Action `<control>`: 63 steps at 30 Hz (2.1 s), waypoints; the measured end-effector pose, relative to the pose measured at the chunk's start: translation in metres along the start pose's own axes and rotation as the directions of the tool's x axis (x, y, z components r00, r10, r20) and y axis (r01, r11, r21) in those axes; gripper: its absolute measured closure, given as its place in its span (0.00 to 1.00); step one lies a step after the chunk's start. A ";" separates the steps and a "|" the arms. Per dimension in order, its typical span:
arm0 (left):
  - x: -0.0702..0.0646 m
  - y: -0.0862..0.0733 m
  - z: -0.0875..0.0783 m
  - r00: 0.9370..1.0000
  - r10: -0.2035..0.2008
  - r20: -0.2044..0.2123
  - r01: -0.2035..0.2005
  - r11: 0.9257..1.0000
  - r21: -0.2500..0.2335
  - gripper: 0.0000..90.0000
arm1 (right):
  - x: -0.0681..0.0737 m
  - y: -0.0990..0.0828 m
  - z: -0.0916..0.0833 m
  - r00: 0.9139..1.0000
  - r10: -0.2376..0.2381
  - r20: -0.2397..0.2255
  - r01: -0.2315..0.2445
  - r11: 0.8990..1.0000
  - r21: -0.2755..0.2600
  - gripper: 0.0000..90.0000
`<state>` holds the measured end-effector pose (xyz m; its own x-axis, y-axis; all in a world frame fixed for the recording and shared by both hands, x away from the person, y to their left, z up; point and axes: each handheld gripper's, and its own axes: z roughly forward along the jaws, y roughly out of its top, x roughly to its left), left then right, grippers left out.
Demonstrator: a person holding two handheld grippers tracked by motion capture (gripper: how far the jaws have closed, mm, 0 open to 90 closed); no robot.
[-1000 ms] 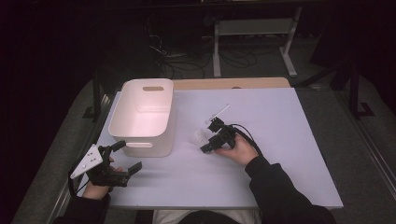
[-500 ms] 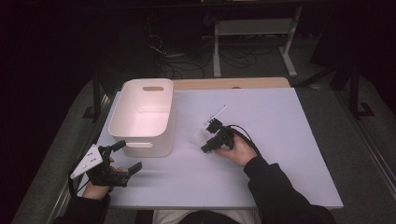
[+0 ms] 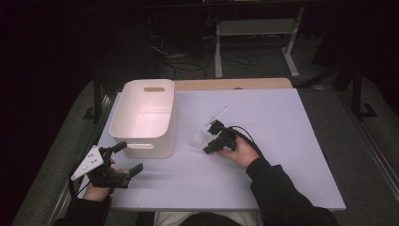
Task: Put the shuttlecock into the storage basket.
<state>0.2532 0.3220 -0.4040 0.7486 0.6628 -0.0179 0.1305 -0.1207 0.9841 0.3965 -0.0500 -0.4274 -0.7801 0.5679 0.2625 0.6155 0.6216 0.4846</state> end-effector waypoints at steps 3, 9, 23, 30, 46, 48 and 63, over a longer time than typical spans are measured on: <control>0.000 0.000 0.000 1.000 0.000 0.000 0.000 1.000 0.000 0.00 | 0.000 0.000 -0.002 1.000 0.000 -0.003 0.000 1.000 -0.006 0.71; 0.000 0.000 0.000 1.000 0.000 0.000 0.000 1.000 0.000 0.00 | -0.001 0.000 -0.005 1.000 0.001 -0.005 -0.001 1.000 -0.008 0.71; 0.000 0.000 0.000 1.000 0.000 0.000 0.000 1.000 0.000 0.00 | -0.001 0.000 -0.021 1.000 -0.001 0.004 0.001 1.000 -0.028 0.71; 0.000 0.000 0.000 1.000 -0.001 -0.001 0.001 1.000 -0.001 0.00 | 0.000 0.002 -0.029 1.000 -0.004 0.007 0.004 0.999 -0.040 0.71; 0.000 0.000 0.000 1.000 -0.002 0.000 0.002 1.000 0.000 0.00 | 0.002 0.014 -0.058 1.000 -0.025 0.017 0.027 0.995 -0.095 0.71; 0.000 0.000 0.000 1.000 -0.002 0.000 0.002 1.000 0.000 0.00 | 0.002 0.014 -0.058 1.000 -0.025 0.017 0.027 0.995 -0.095 0.71; 0.000 0.000 0.000 1.000 -0.001 0.004 0.001 1.000 0.001 0.00 | 0.009 0.032 -0.082 0.998 -0.049 0.033 0.053 0.989 -0.137 0.71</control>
<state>0.2531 0.3218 -0.4042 0.7512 0.6598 -0.0197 0.1321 -0.1210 0.9838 0.4000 -0.0693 -0.3410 -0.8051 0.5544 0.2110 0.5523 0.5707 0.6077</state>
